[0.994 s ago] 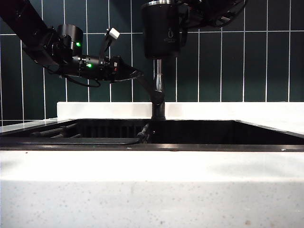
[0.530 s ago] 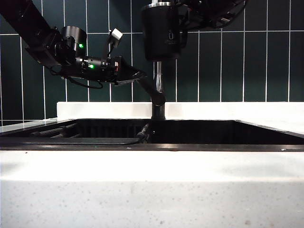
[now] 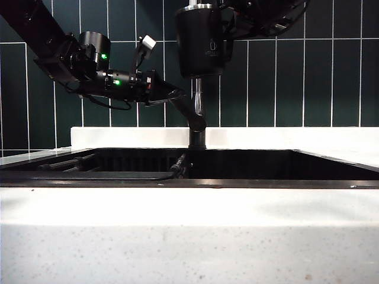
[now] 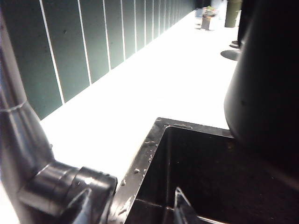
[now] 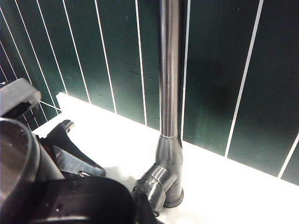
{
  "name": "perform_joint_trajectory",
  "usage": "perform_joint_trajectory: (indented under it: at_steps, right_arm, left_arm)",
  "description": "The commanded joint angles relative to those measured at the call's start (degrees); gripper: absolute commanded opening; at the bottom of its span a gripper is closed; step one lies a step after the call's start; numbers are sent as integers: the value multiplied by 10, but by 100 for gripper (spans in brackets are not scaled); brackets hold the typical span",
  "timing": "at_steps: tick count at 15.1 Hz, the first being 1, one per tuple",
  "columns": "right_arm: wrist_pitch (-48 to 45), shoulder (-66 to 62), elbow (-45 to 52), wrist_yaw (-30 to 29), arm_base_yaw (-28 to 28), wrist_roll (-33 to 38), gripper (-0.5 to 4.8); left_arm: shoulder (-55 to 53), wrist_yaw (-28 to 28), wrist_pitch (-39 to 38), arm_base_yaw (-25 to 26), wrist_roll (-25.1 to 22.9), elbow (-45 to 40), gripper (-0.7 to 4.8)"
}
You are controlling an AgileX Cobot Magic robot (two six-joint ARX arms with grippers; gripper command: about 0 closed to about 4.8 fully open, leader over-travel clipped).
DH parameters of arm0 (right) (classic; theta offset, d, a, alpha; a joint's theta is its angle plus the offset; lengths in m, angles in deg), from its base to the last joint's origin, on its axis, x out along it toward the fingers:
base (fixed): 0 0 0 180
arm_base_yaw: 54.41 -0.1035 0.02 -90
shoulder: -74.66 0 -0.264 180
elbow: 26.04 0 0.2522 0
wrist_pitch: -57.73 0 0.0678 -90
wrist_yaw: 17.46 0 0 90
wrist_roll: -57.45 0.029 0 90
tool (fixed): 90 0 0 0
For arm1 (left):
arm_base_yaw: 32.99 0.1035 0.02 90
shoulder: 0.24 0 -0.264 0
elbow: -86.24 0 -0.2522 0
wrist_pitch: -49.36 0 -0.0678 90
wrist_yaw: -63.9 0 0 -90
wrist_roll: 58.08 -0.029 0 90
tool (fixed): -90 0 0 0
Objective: Pick up the mug next to the sink, go to the faucet to get some water, pour the water into the sink, and finally put the mug back to its place.
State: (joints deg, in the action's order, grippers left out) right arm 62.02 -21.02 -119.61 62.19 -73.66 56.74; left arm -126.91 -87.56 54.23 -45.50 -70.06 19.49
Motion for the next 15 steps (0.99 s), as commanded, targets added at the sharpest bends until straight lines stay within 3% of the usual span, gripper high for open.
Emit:
perform_joint_trajectory:
  at_steps: [1,6,15]
  right_arm:
    - [-26,7,-5,-3,-1,5,21]
    - [-23,7,-5,-5,-1,5,21]
    - [-23,7,-5,-14,-1,5,21]
  left_arm:
    - [3,0,7,-1,0,2,219]
    - [3,51,8,-1,0,2,219]
    - [3,76,8,-1,-1,2,215]
